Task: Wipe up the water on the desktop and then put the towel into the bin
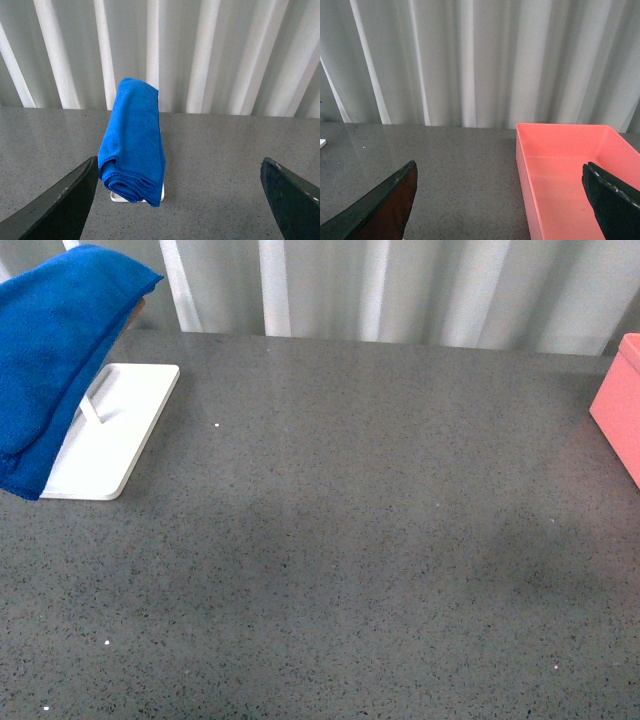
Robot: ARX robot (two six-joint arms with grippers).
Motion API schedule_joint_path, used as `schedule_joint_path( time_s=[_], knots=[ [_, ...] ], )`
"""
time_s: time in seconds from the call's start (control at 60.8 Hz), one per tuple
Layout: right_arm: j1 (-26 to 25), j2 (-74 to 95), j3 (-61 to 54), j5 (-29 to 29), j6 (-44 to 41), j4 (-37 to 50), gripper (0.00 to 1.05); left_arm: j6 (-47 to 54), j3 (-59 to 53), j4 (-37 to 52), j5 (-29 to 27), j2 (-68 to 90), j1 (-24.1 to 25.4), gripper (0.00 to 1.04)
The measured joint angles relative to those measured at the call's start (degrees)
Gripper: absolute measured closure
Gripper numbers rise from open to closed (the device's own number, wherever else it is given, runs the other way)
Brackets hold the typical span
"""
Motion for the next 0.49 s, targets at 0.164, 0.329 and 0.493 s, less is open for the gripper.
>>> schedule_joint_path(
  time_s=[0.164, 0.329, 0.493],
  knots=[
    [0.0, 0.0, 0.0, 0.0, 0.0, 0.0, 0.07, 0.0, 0.0, 0.0, 0.0, 0.0, 0.0, 0.07],
    [0.0, 0.0, 0.0, 0.0, 0.0, 0.0, 0.07, 0.0, 0.0, 0.0, 0.0, 0.0, 0.0, 0.07],
    [0.0, 0.0, 0.0, 0.0, 0.0, 0.0, 0.07, 0.0, 0.0, 0.0, 0.0, 0.0, 0.0, 0.07]
  ],
)
